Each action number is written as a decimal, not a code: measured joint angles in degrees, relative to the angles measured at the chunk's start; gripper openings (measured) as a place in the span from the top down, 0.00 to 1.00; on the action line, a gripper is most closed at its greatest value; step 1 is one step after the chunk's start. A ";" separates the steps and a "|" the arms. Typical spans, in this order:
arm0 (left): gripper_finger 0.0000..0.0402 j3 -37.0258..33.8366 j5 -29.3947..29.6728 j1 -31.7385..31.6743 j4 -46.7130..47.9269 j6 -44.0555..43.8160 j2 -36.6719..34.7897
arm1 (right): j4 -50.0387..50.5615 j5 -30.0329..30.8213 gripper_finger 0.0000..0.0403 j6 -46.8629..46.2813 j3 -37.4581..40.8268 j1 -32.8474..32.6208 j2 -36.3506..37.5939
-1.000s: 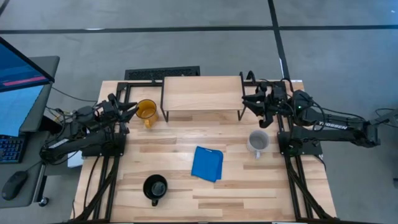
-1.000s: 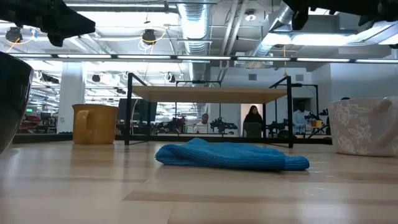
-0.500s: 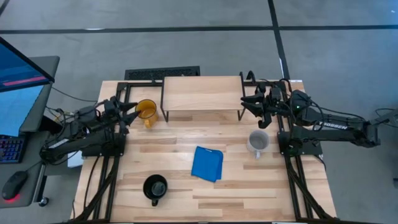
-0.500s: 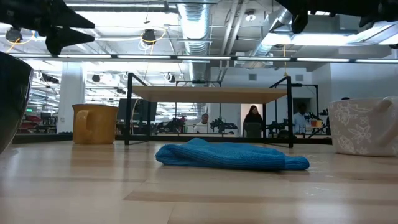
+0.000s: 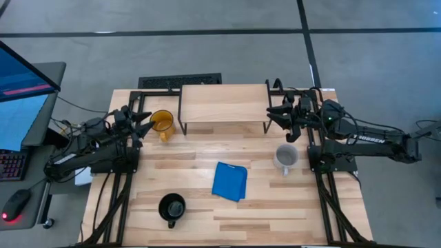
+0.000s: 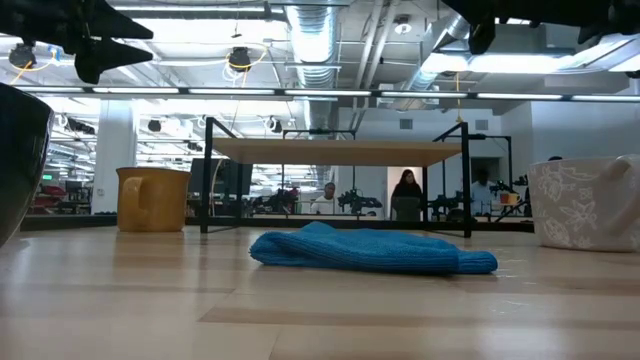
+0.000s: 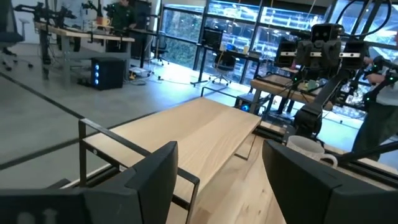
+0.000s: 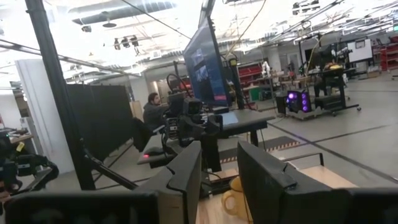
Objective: Stack small to large cups/mugs on shelf
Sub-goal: Put the yellow mug on the shelf
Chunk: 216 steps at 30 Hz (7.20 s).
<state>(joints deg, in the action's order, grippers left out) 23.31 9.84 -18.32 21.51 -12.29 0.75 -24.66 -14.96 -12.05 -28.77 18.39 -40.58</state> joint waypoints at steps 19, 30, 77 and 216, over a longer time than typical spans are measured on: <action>0.44 14.78 4.69 0.00 19.97 2.11 18.03 | 0.22 0.04 0.69 0.48 0.00 2.28 0.00; 0.44 24.74 9.70 0.01 31.73 10.25 33.14 | 0.22 0.05 0.69 0.48 0.00 3.17 0.00; 0.44 24.72 -18.22 -24.39 42.32 -24.67 42.01 | 3.67 0.06 0.69 0.48 0.02 4.95 -0.02; 0.80 44.77 16.77 0.82 59.96 -60.36 71.19 | 3.19 0.04 0.69 0.62 0.02 7.48 -0.01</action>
<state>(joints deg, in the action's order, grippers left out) 68.08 26.61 -17.50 81.46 -72.66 71.94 -21.47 -14.92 -11.44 -28.75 25.87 -40.58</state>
